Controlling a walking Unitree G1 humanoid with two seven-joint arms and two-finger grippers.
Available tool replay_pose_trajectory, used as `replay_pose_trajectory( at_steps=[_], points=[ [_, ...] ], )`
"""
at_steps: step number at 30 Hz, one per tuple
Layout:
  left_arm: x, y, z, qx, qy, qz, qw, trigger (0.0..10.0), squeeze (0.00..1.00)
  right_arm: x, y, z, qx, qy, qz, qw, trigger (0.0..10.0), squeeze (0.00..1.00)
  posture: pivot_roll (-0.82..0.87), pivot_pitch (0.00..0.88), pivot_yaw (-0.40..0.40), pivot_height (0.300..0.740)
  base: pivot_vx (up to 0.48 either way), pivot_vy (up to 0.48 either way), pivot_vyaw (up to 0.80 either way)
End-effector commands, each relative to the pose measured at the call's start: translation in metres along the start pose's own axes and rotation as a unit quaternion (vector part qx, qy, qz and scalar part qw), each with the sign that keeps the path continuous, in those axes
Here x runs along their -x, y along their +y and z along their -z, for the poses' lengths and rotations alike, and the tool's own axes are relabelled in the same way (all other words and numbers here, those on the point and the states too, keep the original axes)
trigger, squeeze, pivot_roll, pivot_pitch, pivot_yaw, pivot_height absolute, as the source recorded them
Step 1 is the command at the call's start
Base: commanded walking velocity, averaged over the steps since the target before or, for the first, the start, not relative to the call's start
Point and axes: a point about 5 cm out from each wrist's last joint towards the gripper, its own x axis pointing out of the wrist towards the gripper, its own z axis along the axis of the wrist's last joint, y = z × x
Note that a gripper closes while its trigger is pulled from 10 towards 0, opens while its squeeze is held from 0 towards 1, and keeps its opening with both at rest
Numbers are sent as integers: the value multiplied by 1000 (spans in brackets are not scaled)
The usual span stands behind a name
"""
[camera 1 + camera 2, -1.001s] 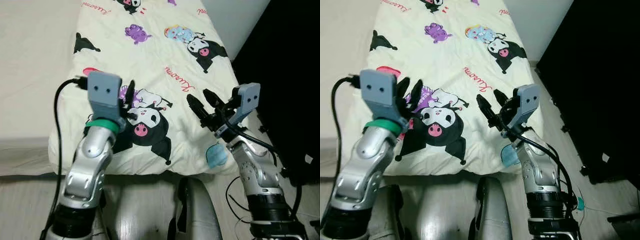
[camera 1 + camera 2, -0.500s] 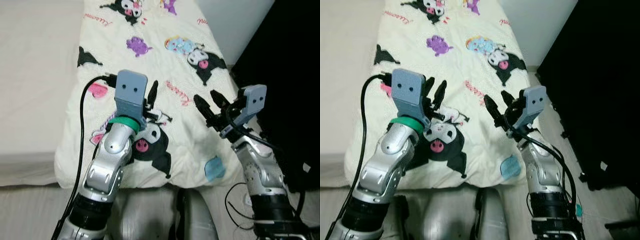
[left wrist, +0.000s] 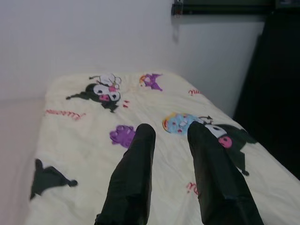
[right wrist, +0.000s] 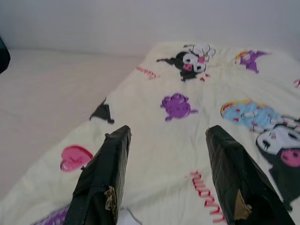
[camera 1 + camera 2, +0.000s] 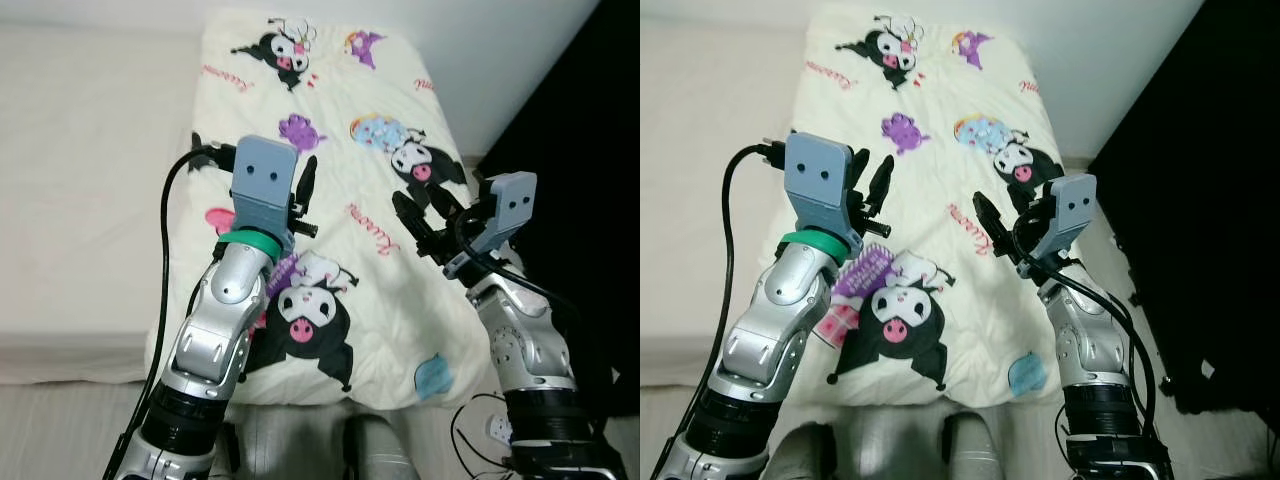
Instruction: Clean up the room
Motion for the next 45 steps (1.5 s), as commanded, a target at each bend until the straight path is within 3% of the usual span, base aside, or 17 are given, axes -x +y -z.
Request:
replay_pose_trajectory(
  at_steps=[1, 9, 20, 23, 29, 45],
  points=[
    [0, -4, 2, 1, 1, 8, 1000, 10000, 0, 7, -7, 4, 1, 6, 16, 1000, 10000, 0, -8, 48, -54, 699, 0, 0, 0],
    [-1, -6, 1, 1, -1, 14, 1000, 10000, 0, 7, -7, 5, 1, 5, 18, 1000, 10000, 0, -11, 45, -52, 739, 0, 0, 0],
    [1, -5, 2, 5, 9, 26, 1000, 10000, 0, 6, -5, 5, 1, 4, 13, 1000, 10000, 0, -9, 41, -52, 740, 0, 0, 0],
    [10, 11, 13, -10, 34, 23, 999, 10000, 0, 5, 4, 9, 6, 10, -3, 1000, 10000, 0, -5, 36, -46, 740, 0, 0, 0],
    [21, 27, 25, -35, 57, 6, 998, 10000, 0, 4, 13, 14, -2, 12, -14, 1000, 10000, 0, 0, 33, -46, 740, 0, 0, 0],
    [25, 28, 26, -34, 55, -2, 998, 10000, 0, -1, 16, 15, 7, 16, -28, 999, 10000, 0, 7, 22, -52, 740, 0, 110, 0]
  ],
)
